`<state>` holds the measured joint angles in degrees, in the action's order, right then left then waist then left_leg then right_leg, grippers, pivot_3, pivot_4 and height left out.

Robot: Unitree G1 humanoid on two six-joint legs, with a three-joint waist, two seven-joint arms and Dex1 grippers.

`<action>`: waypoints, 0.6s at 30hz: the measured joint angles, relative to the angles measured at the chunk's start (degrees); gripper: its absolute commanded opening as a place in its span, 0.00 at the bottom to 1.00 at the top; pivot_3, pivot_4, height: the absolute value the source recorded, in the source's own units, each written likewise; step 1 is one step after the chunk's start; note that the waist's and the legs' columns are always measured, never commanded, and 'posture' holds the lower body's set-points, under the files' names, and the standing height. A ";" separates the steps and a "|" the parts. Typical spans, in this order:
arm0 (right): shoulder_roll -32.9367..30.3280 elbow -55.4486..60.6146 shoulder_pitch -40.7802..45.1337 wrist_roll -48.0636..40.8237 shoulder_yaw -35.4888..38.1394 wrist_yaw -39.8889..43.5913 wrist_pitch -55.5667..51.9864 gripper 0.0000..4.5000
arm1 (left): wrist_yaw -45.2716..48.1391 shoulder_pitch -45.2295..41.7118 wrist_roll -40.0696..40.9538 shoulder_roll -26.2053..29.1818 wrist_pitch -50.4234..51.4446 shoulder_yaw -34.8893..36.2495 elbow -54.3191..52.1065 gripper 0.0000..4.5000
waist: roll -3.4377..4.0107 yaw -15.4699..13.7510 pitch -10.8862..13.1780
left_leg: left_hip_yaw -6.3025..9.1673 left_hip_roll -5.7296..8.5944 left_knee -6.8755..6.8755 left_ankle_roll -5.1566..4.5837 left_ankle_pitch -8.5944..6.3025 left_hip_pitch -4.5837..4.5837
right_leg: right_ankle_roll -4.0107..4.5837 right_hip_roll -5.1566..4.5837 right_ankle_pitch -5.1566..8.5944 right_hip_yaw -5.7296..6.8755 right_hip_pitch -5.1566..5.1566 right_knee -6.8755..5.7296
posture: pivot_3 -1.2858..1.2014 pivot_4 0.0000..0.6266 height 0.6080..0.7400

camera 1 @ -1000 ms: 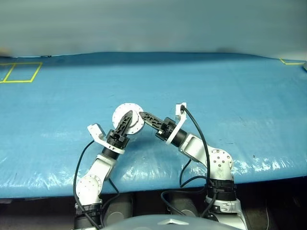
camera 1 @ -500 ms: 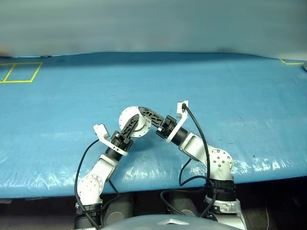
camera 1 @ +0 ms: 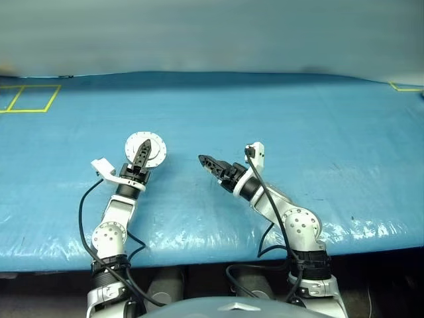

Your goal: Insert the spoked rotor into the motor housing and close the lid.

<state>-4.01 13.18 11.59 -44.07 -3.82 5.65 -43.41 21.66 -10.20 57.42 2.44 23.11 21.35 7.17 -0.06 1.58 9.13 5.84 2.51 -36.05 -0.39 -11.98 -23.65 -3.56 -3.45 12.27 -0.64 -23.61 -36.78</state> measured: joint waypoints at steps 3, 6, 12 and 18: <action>-0.90 1.25 -1.60 5.07 -2.29 0.59 2.31 1.00 | -2.80 -2.84 -2.40 0.55 -0.03 0.81 4.17 0.52 | -0.13 -0.06 0.06 | 0.03 -0.02 0.00 0.05 0.03 0.01 | -0.08 0.06 0.02 0.02 0.00 -0.01 | 0.52 0.24 1.00; -0.93 2.23 -3.26 6.90 -3.32 1.82 3.26 1.00 | -3.81 -4.64 -4.55 0.97 -0.98 1.66 6.90 0.52 | -0.15 0.16 0.07 | 0.03 -0.07 0.01 0.05 0.03 0.02 | -0.06 0.08 0.00 0.00 -0.02 -0.02 | 0.52 0.24 1.00; -0.65 2.89 -4.64 9.10 -4.06 2.70 3.30 1.00 | -4.06 -5.54 -5.78 1.65 -0.20 2.54 9.22 0.69 | -0.18 0.09 0.08 | 0.04 -0.08 0.01 0.05 0.03 0.04 | -0.01 0.04 -0.05 -0.02 0.00 -0.02 | 0.52 0.24 1.00; 0.50 2.70 -4.62 10.33 -4.53 3.33 3.30 1.00 | -6.39 -7.95 -9.06 2.82 -1.13 2.64 10.30 0.99 | -0.15 0.15 0.04 | -0.05 -0.10 0.01 0.11 0.07 0.40 | -0.06 0.07 -0.01 -0.03 0.26 -0.07 | 0.52 0.24 1.00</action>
<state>-3.51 15.87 6.97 -33.74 -8.35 8.98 -40.11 15.27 -18.15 48.37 5.26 21.99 23.99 17.48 -0.21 1.73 9.16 5.79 2.41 -36.04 -0.28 -11.91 -23.25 -3.62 -3.38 12.26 -0.67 -23.35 -36.85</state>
